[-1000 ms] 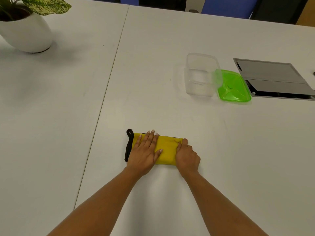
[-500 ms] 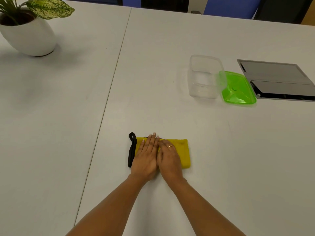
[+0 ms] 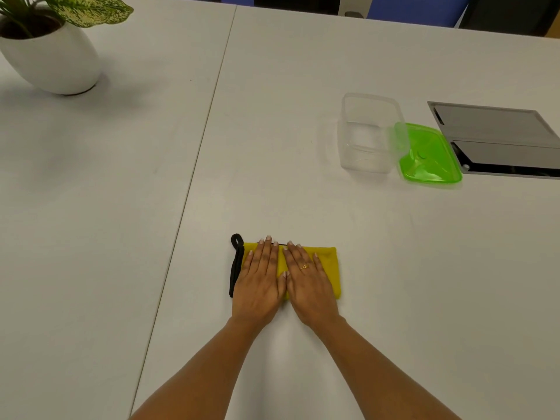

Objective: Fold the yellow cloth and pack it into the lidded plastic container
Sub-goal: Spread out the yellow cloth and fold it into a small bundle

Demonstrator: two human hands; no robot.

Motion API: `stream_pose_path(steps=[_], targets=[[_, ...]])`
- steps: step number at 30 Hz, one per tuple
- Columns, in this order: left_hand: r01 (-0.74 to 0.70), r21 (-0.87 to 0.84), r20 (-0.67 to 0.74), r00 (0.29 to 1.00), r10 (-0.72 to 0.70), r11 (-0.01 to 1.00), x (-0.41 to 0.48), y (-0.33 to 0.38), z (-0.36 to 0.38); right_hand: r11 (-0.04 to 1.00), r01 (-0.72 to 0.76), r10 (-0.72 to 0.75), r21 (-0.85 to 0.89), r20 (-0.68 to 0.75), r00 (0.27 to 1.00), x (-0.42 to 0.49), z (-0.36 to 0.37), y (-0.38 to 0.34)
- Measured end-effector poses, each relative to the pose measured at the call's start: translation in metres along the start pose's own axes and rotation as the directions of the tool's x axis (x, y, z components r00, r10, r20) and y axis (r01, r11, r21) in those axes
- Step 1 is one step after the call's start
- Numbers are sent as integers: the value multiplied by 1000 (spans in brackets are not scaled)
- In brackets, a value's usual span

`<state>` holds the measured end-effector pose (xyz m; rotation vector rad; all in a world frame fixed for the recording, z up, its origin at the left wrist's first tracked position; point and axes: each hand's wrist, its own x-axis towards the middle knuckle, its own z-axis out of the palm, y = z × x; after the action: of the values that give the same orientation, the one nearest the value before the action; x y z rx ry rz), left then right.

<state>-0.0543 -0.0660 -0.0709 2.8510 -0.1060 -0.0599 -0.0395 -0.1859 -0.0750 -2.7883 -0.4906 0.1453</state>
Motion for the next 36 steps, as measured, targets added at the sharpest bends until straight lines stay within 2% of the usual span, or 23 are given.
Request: stream_pose_path(steps=[4, 8, 15, 22, 26, 32, 36], targets=[[-4, 1, 47, 999, 4, 1000, -4, -8, -8, 998, -28, 26, -47, -55, 998, -3, 0, 4], [-21, 7, 82, 996, 21, 1000, -7, -17, -11, 997, -75, 73, -13, -94, 993, -9, -5, 19], [-60, -80, 6, 998, 60, 995, -12, -42, -2, 996, -71, 69, 59, 20, 997, -13, -6, 39], [-204, -235, 93, 969, 231, 950, -10, -71, -13, 977, 114, -138, 180, 127, 982, -14, -18, 62], [-244, -279, 130, 949, 289, 929, -6, -82, -16, 960, 125, -160, 250, 125, 979, -15, -19, 68], [-221, -414, 109, 951, 289, 883, -3, -89, -21, 927, 119, -166, 356, 104, 981, -13, -24, 77], [-43, -589, 123, 982, 142, 807, 0, -91, -27, 871, 52, -89, 489, 53, 995, -9, -32, 76]])
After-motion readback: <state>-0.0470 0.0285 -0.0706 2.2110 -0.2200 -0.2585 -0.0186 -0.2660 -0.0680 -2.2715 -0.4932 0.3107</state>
